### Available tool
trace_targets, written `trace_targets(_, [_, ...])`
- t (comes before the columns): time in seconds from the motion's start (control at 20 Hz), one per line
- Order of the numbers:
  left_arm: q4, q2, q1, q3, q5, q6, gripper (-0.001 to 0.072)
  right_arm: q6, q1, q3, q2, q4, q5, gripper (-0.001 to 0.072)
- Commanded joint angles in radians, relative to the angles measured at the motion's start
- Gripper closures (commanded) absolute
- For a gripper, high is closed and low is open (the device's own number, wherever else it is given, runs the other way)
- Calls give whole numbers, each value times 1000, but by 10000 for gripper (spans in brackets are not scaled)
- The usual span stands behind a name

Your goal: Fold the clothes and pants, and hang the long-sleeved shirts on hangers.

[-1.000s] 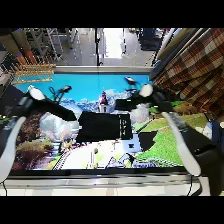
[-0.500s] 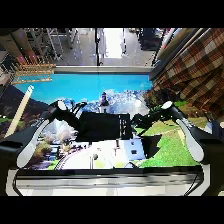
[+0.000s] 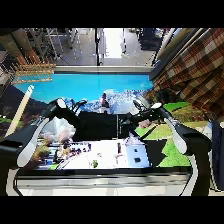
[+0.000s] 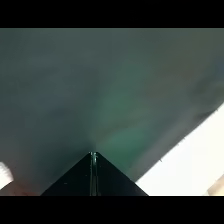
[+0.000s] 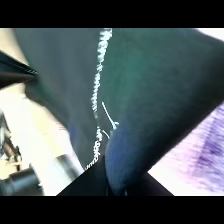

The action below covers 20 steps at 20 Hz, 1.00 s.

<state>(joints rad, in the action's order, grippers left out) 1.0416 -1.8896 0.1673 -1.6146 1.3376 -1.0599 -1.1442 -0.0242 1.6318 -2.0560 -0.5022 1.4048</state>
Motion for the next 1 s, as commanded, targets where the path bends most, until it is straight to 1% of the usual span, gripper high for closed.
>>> trace_targets(0.0, [-6,80,-15,-91,187,0,704,-102,18,41,109,-6,44,694])
trace_targets(0.05, [-22,129,-21,-105,236,0,704,-136,52,48,171,-10,44,694])
trace_targets(0.15, [-108,243,-32,-108,341,1,703,-226,153,102,283,-14,40,694])
trace_targets(0.3, [-195,380,-32,-108,462,0,703,-389,336,293,389,-100,25,694])
trace_targets(0.45, [-213,472,-29,-108,481,0,703,-504,551,476,446,-127,-2,694])
trace_targets(0.55, [-213,500,-29,-108,482,0,703,-523,724,471,504,-123,-16,694])
trace_targets(0.75, [-212,498,-29,-106,484,1,703,-507,1052,404,557,-133,92,694])
trace_targets(0.85, [-212,494,-28,-95,484,1,702,-499,1168,382,560,-209,181,694])
trace_targets(0.95, [-212,489,-28,-77,484,1,703,-497,1250,372,563,-373,287,694])
